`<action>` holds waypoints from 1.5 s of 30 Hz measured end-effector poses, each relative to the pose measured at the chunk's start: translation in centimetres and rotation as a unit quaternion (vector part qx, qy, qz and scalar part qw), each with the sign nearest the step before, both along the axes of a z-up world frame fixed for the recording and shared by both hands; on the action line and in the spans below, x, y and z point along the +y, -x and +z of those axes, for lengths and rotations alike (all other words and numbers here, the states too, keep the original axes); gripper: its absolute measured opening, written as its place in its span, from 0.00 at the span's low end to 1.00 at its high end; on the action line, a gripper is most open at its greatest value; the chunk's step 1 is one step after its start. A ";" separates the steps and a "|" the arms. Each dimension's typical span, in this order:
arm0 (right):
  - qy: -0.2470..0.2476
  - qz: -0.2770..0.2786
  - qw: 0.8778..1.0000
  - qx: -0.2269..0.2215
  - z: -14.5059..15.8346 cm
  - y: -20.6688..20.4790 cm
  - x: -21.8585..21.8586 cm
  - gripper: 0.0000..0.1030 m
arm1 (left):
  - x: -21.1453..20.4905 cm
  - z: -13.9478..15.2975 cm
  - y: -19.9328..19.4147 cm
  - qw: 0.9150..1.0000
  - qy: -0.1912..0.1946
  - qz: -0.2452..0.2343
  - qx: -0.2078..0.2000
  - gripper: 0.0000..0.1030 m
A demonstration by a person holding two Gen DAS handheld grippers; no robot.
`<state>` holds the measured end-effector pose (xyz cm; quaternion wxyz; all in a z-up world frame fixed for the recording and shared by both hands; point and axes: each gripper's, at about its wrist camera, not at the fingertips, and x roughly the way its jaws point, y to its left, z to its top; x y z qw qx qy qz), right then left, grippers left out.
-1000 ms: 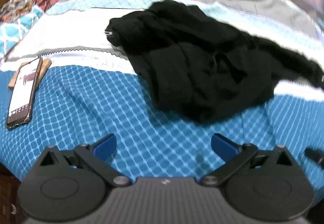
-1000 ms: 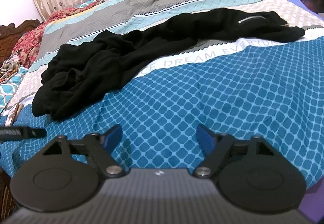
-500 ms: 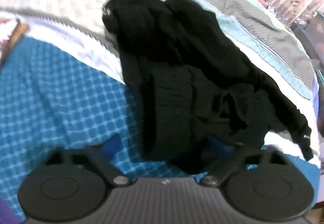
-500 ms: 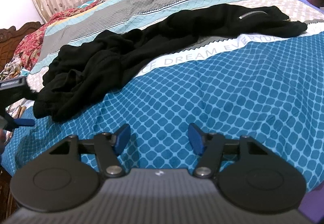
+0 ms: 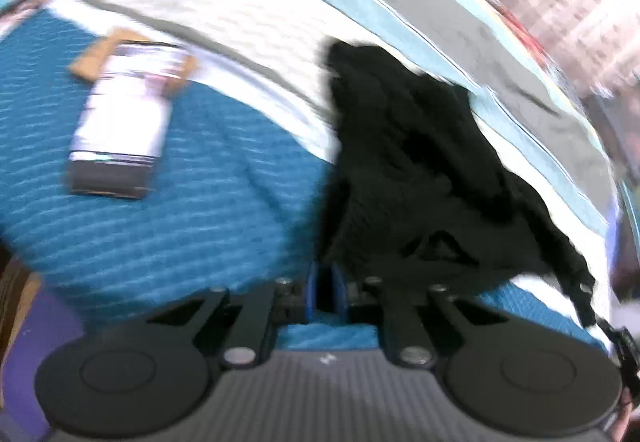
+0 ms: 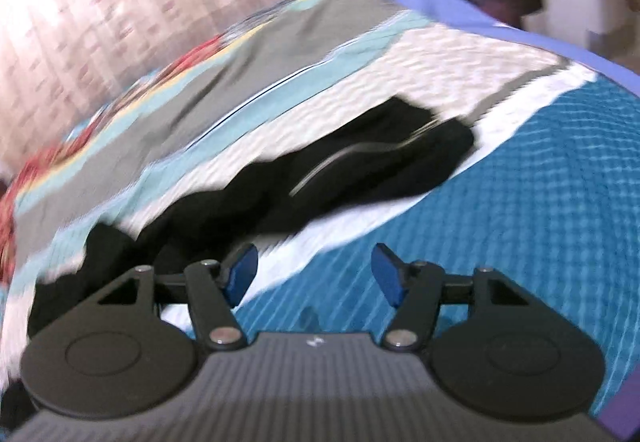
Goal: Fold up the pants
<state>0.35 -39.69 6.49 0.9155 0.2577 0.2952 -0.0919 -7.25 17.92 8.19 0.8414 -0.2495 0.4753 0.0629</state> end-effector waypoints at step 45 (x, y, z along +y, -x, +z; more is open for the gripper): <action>-0.024 -0.236 0.971 0.001 -4.3 7.2 -18.1 0.39 | -2.4 -1.8 -0.5 0.998 0.019 -0.041 0.052 0.57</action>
